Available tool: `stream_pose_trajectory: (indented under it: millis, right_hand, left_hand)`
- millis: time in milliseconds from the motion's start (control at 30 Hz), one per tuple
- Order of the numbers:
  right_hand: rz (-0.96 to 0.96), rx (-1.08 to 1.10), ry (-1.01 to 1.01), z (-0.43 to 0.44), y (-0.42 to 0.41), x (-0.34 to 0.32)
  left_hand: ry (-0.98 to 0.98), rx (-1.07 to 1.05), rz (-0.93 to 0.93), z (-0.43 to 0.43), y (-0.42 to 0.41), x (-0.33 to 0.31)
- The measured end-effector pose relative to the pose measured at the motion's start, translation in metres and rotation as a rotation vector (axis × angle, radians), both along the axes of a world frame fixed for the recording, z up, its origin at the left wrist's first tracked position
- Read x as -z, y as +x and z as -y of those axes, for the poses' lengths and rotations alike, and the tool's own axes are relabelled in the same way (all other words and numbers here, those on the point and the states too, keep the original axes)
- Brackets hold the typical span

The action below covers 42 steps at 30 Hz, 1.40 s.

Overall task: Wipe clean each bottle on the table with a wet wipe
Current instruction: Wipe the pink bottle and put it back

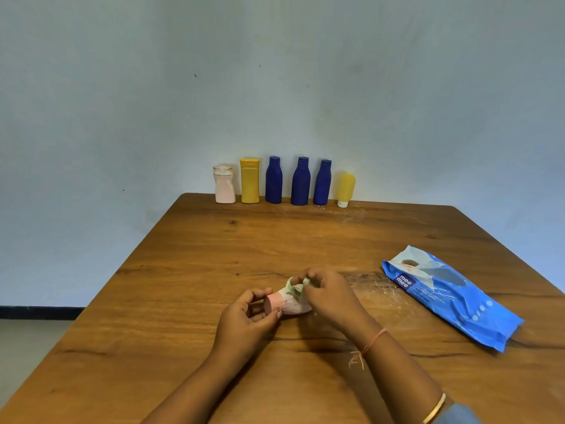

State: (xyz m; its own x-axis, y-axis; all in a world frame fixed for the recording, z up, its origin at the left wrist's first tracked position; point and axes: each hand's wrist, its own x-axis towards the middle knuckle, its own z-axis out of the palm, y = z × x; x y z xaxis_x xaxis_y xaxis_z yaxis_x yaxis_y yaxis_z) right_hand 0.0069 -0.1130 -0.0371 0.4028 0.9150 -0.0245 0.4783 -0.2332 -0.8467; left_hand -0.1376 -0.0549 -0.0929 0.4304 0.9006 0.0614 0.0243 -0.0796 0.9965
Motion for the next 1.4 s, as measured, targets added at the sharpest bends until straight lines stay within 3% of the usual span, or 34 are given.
stream_pose_trajectory:
  millis: [233, 367, 700, 900, 1133, 1300, 1400]
  right_hand:
    - [0.231, -0.113, -0.162, 0.004, 0.011, 0.001]
    - [0.273, -0.041, -0.067, 0.006, 0.014, -0.010]
    - [0.828, -0.259, -0.109, -0.014, 0.000, -0.012]
    - [0.626, -0.275, -0.081, -0.015, -0.005, 0.005]
    - [0.804, 0.035, -0.055, -0.006, 0.003, 0.019]
    - [0.927, -0.050, 0.110, 0.002, -0.009, 0.025]
    - [0.843, -0.170, 0.124, 0.005, -0.012, 0.026]
  left_hand:
    - [0.001, 0.003, 0.017, -0.001, 0.001, 0.002]
    - [0.023, 0.008, 0.008, -0.002, 0.001, 0.003]
    - [0.083, 0.021, 0.041, -0.004, -0.002, 0.005]
    - [0.133, 0.036, 0.026, -0.002, -0.001, 0.002]
    - [0.133, 0.015, 0.021, -0.003, -0.001, 0.002]
    - [0.145, -0.001, -0.009, -0.002, -0.001, 0.003]
    - [0.153, 0.001, -0.029, -0.003, -0.001, 0.003]
